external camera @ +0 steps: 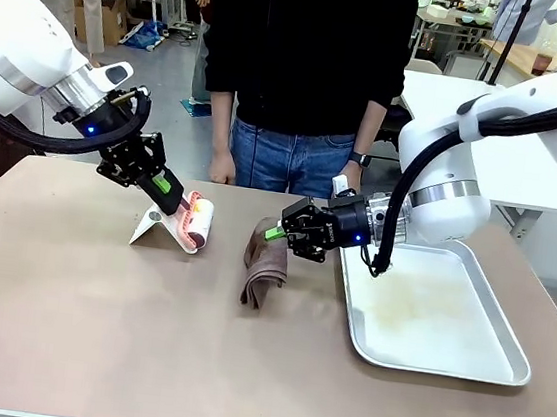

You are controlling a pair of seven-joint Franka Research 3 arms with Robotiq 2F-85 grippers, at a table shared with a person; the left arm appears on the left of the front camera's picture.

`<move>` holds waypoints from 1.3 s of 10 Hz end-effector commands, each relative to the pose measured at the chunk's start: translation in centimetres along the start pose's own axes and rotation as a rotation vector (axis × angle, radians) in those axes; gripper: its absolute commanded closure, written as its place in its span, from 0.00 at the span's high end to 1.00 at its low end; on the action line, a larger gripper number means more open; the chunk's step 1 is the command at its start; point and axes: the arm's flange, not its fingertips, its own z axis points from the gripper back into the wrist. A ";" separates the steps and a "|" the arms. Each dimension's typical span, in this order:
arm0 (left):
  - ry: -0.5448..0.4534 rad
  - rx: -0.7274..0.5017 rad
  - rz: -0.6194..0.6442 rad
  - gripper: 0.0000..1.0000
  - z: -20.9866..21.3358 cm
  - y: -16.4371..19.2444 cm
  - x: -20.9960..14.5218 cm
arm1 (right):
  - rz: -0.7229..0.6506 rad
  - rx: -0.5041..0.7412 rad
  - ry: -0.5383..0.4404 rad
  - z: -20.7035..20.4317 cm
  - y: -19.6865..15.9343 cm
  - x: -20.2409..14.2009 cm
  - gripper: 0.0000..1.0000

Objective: Clean the surface of the table.
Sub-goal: Return the Lint Roller and towel to their original positions.

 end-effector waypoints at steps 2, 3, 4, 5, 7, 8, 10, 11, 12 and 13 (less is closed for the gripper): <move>0.002 0.033 0.020 0.22 -0.1 -0.6 0.5 | -0.050 -0.045 -0.010 0.9 -0.3 0.6 0.12; 0.006 0.043 0.017 0.22 -0.1 -0.5 0.5 | -0.056 -0.090 -0.017 1.2 -0.6 0.6 0.12; 0.007 0.050 0.015 0.22 -0.1 -0.5 0.5 | -0.056 -0.138 -0.022 1.2 -0.8 0.5 0.12; 0.003 0.055 0.015 0.22 -0.1 -0.5 0.5 | -0.051 -0.197 -0.017 0.9 -0.8 0.4 0.12; -0.006 0.059 0.018 0.22 0.0 -0.4 0.3 | -0.001 -0.313 -0.038 0.6 -0.1 0.2 0.12; -0.006 0.057 0.018 0.22 0.0 -0.5 0.2 | 0.024 -0.339 -0.032 0.4 0.3 0.3 0.12; -0.003 0.048 0.022 0.22 0.0 -0.5 0.2 | 0.039 -0.357 -0.027 0.0 0.8 0.5 0.12; -0.002 0.043 0.023 0.22 0.0 -0.5 0.2 | 0.036 -0.356 -0.029 0.0 0.8 0.6 0.12; 0.002 0.045 0.027 0.22 -0.1 -0.5 0.2 | 0.031 -0.352 -0.035 0.0 0.7 0.6 0.12; 0.005 0.044 0.028 0.22 -0.1 -0.5 0.3 | 0.031 -0.352 -0.037 0.0 0.7 0.6 0.12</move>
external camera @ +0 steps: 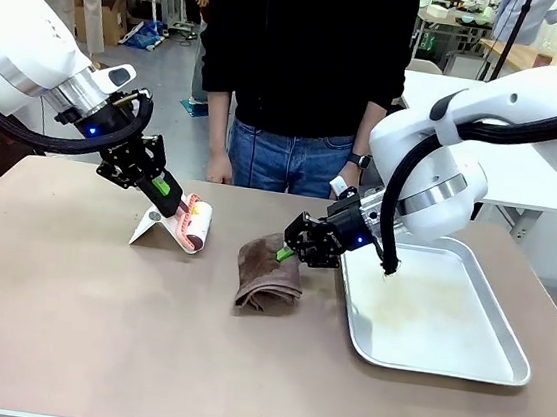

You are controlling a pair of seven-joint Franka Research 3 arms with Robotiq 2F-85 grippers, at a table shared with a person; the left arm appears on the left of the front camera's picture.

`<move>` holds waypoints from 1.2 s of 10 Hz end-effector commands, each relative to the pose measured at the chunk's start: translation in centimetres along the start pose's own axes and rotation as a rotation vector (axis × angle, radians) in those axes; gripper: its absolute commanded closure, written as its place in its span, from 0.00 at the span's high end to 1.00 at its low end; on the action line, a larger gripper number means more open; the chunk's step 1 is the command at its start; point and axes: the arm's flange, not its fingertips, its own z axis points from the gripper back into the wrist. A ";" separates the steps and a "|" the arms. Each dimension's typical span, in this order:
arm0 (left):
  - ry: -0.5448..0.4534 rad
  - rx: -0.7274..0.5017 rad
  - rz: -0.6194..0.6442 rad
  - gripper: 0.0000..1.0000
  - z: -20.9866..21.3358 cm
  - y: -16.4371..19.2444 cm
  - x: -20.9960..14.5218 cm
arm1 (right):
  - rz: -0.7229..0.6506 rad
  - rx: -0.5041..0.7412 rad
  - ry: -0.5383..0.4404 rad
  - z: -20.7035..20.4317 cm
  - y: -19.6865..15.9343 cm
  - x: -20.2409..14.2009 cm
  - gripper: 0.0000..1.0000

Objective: Clean the surface of the table.
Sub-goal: Return the Lint Roller and towel to their original positions.

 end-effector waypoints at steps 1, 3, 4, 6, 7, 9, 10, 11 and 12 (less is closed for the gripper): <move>-0.005 0.019 0.021 0.22 0.2 -0.4 0.2 | -0.026 -0.024 -0.013 0.1 0.7 0.4 0.15; -0.010 0.021 0.019 0.22 0.3 -0.5 0.1 | -0.030 -0.033 -0.019 0.1 0.6 0.4 0.22; -0.009 0.021 0.020 0.28 0.3 -0.5 0.2 | -0.032 -0.037 -0.020 0.1 0.6 0.4 0.48; -0.010 0.021 0.026 0.85 0.4 -0.5 0.1 | -0.032 -0.039 -0.012 0.1 0.4 0.3 1.00; -0.011 0.020 0.029 1.00 0.5 -0.4 0.1 | -0.031 -0.043 -0.012 0.2 0.4 0.2 1.00; -0.025 0.018 0.038 1.00 0.9 -0.4 0.1 | -0.015 -0.047 -0.026 0.6 0.6 0.0 0.97; -0.032 0.018 0.040 1.00 1.3 -0.3 0.2 | 0.007 -0.079 -0.025 1.1 1.0 -0.2 1.00; -0.041 0.018 0.041 1.00 1.7 -0.2 0.1 | 0.033 -0.139 -0.028 1.5 1.8 -0.3 1.00; -0.048 0.016 0.041 1.00 2.2 -0.1 0.0 | 0.066 -0.200 -0.031 2.0 2.9 -0.4 1.00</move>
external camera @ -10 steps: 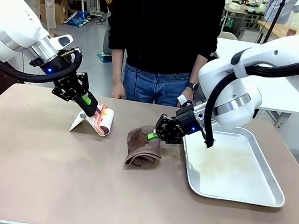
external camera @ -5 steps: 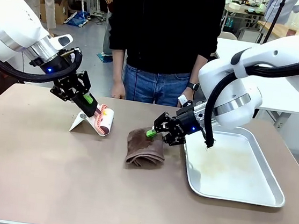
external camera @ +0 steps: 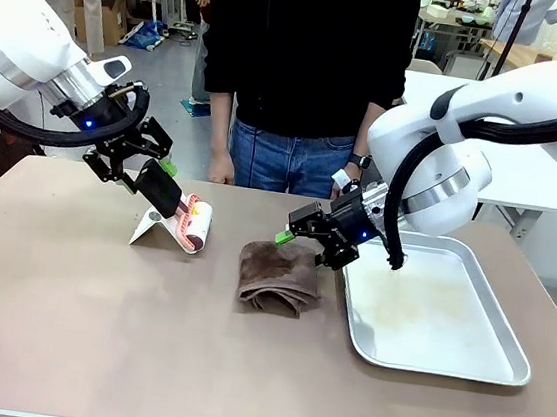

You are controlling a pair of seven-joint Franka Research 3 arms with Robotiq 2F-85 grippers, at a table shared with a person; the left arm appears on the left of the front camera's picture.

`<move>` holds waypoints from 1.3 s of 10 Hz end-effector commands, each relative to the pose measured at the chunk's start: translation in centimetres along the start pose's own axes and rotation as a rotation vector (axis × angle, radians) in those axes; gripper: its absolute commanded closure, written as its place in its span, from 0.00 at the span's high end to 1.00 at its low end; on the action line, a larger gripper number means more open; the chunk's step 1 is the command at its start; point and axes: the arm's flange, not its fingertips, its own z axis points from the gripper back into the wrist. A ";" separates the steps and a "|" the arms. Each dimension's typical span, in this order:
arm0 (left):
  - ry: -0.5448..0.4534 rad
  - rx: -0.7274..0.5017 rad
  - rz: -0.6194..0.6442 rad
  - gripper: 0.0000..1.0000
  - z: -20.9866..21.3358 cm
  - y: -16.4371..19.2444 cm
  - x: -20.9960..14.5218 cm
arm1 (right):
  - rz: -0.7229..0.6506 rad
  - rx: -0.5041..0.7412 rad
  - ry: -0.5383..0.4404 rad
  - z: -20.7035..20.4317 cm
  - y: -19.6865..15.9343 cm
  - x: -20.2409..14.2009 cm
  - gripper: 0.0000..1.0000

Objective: Clean the surface of the table.
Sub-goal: Return the Lint Roller and towel to their original positions.

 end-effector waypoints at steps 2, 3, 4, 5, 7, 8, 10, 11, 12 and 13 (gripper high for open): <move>-0.041 0.009 0.020 1.00 2.2 0.3 -0.9 | 0.065 -0.242 -0.051 2.2 3.8 -0.4 1.00; -0.060 0.005 0.018 1.00 3.4 0.5 -1.4 | 0.088 -0.290 -0.094 3.2 4.6 -0.5 1.00; -0.094 0.007 0.015 1.00 5.0 0.7 -2.1 | 0.085 -0.316 -0.136 4.7 5.0 -0.6 1.00; -0.125 -0.016 0.000 1.00 7.2 1.0 -3.6 | 0.069 -0.296 -0.182 6.6 4.9 -0.9 1.00; -0.083 -0.130 -0.051 1.00 11.1 2.3 -7.5 | -0.002 -0.143 -0.192 10.1 3.4 -2.0 1.00; -0.064 -0.154 -0.079 1.00 12.7 3.2 -9.9 | -0.073 -0.060 -0.159 11.5 2.1 -2.9 1.00; -0.011 -0.225 -0.115 1.00 15.0 6.0 -14.7 | -0.135 0.109 -0.090 14.2 -0.8 -5.6 1.00; 0.000 -0.265 -0.109 1.00 15.8 7.9 -17.3 | -0.165 0.210 -0.069 16.3 -2.8 -7.7 1.00; -0.002 -0.299 -0.094 1.00 16.2 9.4 -19.2 | -0.155 0.295 -0.039 18.2 -4.8 -9.4 1.00; 0.004 -0.336 -0.086 1.00 16.5 10.8 -20.4 | -0.173 0.358 -0.052 20.2 -7.0 -10.7 1.00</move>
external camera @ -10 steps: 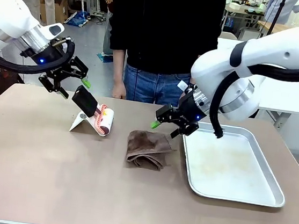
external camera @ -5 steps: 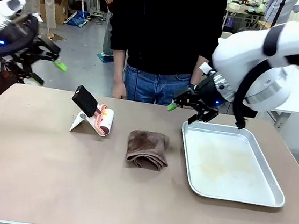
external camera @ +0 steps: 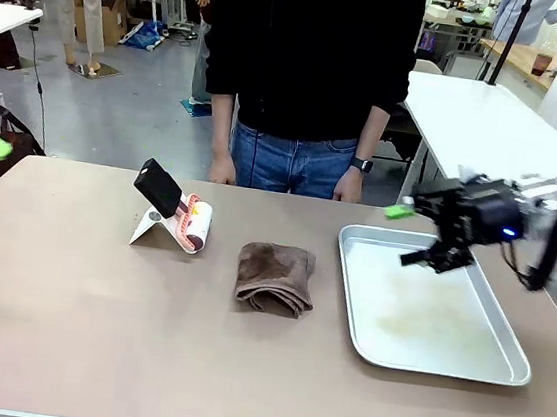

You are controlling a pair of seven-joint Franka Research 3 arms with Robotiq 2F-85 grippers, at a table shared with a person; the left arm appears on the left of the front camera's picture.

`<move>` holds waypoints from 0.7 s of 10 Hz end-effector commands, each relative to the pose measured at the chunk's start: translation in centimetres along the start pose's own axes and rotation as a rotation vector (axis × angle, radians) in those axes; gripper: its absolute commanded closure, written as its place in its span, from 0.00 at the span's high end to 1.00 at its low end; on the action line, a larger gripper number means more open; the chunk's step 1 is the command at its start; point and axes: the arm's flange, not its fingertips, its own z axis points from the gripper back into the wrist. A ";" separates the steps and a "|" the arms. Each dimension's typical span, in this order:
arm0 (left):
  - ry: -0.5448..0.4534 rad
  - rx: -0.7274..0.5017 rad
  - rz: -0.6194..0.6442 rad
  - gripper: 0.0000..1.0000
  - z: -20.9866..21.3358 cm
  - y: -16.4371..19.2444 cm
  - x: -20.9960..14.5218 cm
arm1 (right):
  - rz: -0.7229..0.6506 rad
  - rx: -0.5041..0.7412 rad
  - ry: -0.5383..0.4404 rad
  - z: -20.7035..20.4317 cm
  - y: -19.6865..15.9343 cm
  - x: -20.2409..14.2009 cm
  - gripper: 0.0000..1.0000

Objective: Clean the surface of the table.
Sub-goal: Return the Lint Roller and towel to their original positions.

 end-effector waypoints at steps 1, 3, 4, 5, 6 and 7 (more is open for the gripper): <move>0.010 -0.116 0.000 1.00 1.4 2.9 -0.9 | -0.023 0.159 0.007 5.5 -3.6 -1.2 1.00; -0.007 -0.302 -0.002 1.00 2.7 6.9 -0.3 | -0.011 0.369 0.078 8.9 -5.9 -1.3 1.00; -0.030 -0.417 0.002 1.00 4.2 10.5 0.2 | -0.016 0.446 0.123 10.1 -7.0 -1.3 1.00; -0.065 -0.488 -0.007 1.00 4.9 12.7 0.3 | -0.015 0.499 0.134 11.0 -7.7 -1.4 1.00; -0.106 -0.560 -0.016 1.00 5.3 14.3 0.6 | -0.036 0.529 0.117 11.8 -8.2 -1.4 1.00; -0.140 -0.599 -0.016 1.00 5.6 15.3 0.8 | -0.028 0.540 0.107 12.0 -8.4 -1.5 1.00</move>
